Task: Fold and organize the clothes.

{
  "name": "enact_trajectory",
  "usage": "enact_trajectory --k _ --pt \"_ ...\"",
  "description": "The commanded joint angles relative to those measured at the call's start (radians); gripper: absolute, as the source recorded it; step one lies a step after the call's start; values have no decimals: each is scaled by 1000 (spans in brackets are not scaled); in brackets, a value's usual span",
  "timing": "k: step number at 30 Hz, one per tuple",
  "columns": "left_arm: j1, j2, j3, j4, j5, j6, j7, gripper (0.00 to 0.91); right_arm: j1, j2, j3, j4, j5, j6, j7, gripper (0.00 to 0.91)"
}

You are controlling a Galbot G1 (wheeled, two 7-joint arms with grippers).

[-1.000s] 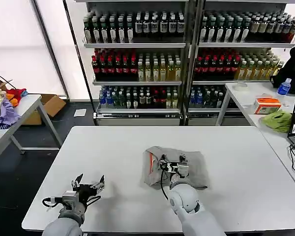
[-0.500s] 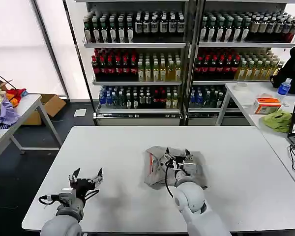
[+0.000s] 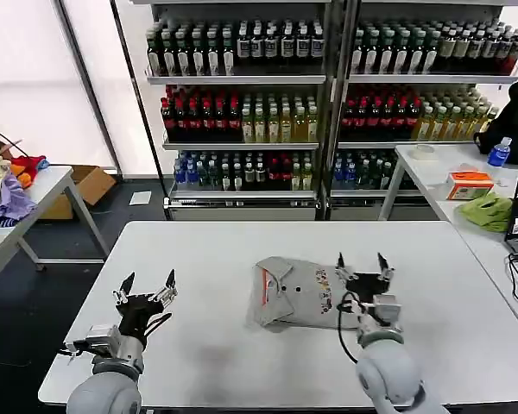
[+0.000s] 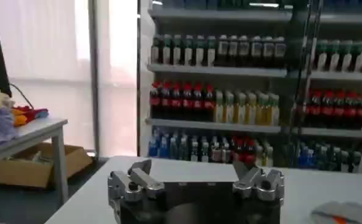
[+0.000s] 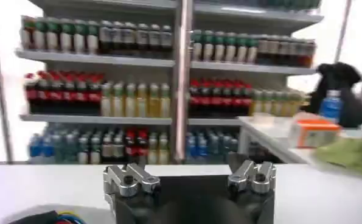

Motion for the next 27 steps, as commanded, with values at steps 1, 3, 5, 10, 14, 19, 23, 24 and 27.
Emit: enact_trajectory --k 1,3,5,10,14,19,23,24,27 --pt "-10 -15 10 -27 -44 -62 10 907 -325 -7 276 125 -30 75 -11 907" --pt "-19 -15 19 -10 -58 -79 -8 907 -322 27 278 135 -30 89 3 907" --pt "-21 -12 21 -7 -71 -72 -14 907 -319 46 274 146 -33 86 5 907" --pt "-13 2 22 -23 -69 -47 8 907 -296 62 272 162 -31 68 0 907" --pt "-8 8 23 -31 -63 -34 23 907 -289 43 276 161 -25 69 -7 907" --pt "-12 13 16 -28 -65 -35 26 907 -283 34 263 148 -19 73 -9 907" --pt "-2 11 12 -25 -61 -39 42 907 -280 34 250 139 -19 74 -13 907" --pt "-2 8 13 -24 -60 -40 42 907 -278 34 246 137 -19 75 -13 907" --pt "14 -2 10 -30 0 -44 69 907 -272 37 239 133 -19 76 -12 907"
